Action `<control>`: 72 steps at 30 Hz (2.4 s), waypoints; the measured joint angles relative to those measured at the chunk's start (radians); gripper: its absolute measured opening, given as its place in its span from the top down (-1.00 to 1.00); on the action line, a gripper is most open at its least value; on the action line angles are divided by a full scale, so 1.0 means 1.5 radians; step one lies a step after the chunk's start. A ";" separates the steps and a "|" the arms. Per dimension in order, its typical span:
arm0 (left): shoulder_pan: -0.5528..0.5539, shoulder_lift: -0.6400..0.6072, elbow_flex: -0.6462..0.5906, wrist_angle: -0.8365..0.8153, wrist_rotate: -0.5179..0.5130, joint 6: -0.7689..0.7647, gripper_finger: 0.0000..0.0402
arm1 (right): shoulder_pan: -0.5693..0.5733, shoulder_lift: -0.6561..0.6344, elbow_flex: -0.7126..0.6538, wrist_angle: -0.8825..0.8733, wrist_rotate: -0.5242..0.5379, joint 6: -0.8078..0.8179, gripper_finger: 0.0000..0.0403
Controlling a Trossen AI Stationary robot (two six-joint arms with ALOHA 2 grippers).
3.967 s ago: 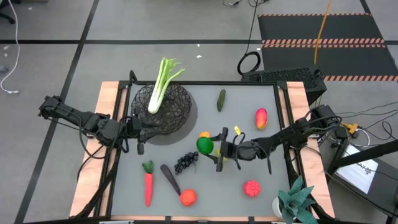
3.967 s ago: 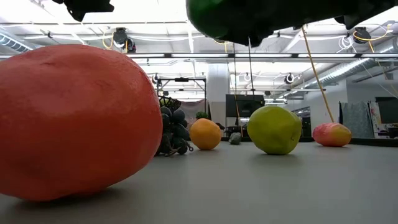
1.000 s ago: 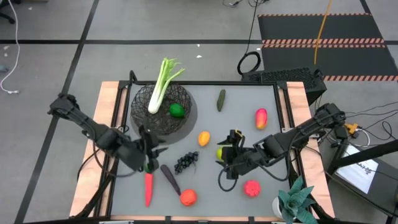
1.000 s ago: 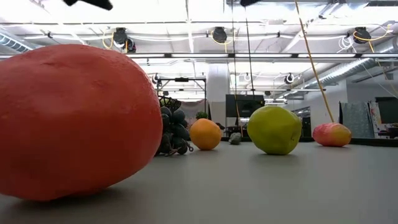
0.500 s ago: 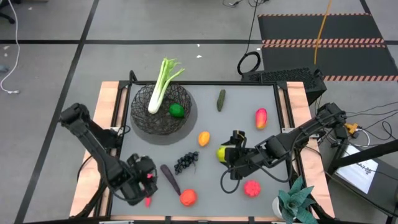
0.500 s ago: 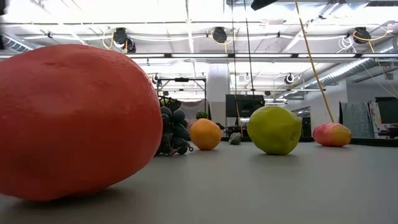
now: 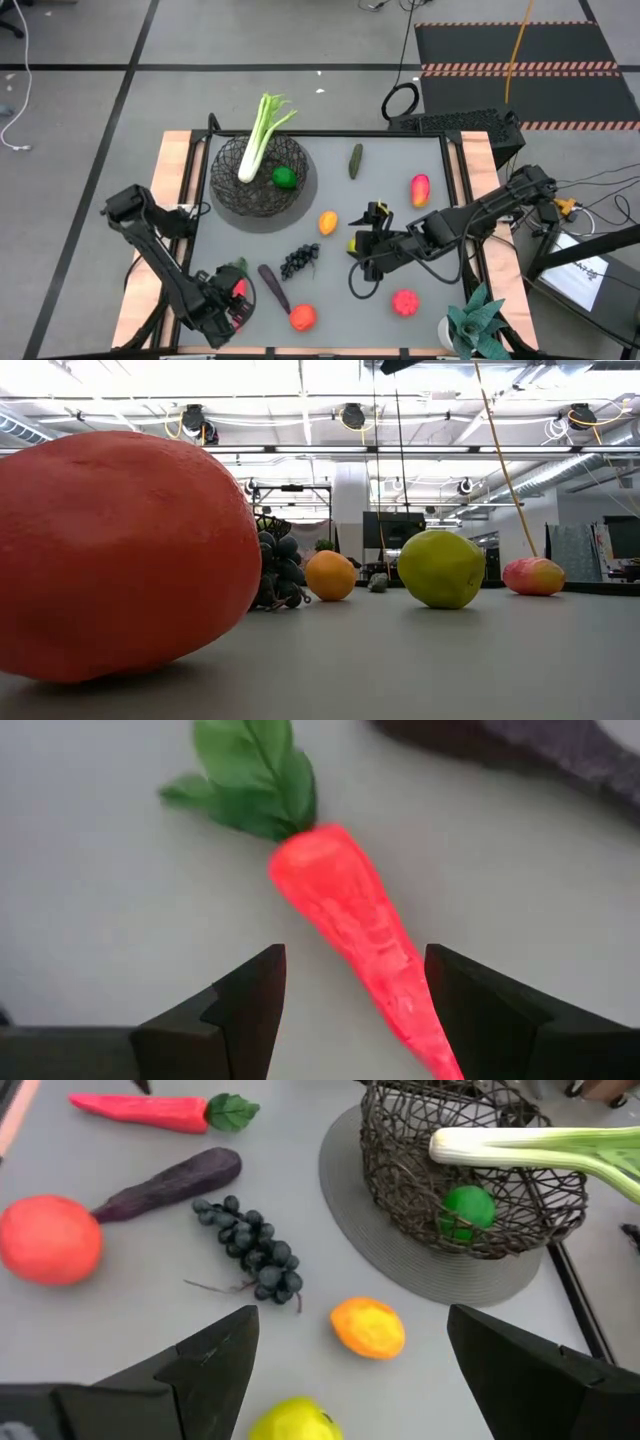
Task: Build produce basket
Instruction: Put the carrot into the wire basket
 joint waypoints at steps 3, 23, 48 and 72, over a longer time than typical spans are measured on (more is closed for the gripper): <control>0.000 0.024 0.000 0.016 0.004 -0.015 -0.20 | -0.010 0.000 0.000 0.000 0.000 -0.005 -0.58; 0.013 0.093 -0.001 0.028 -0.011 0.049 0.30 | -0.028 -0.017 0.001 -0.003 0.001 -0.021 -0.58; 0.059 -0.315 -0.001 0.064 -0.434 0.775 0.38 | -0.012 -0.027 -0.042 -0.103 -0.002 0.163 -0.58; 0.251 -0.366 -0.003 0.137 -0.472 1.405 0.38 | 0.040 -0.027 -0.101 -0.062 -0.035 0.229 -0.58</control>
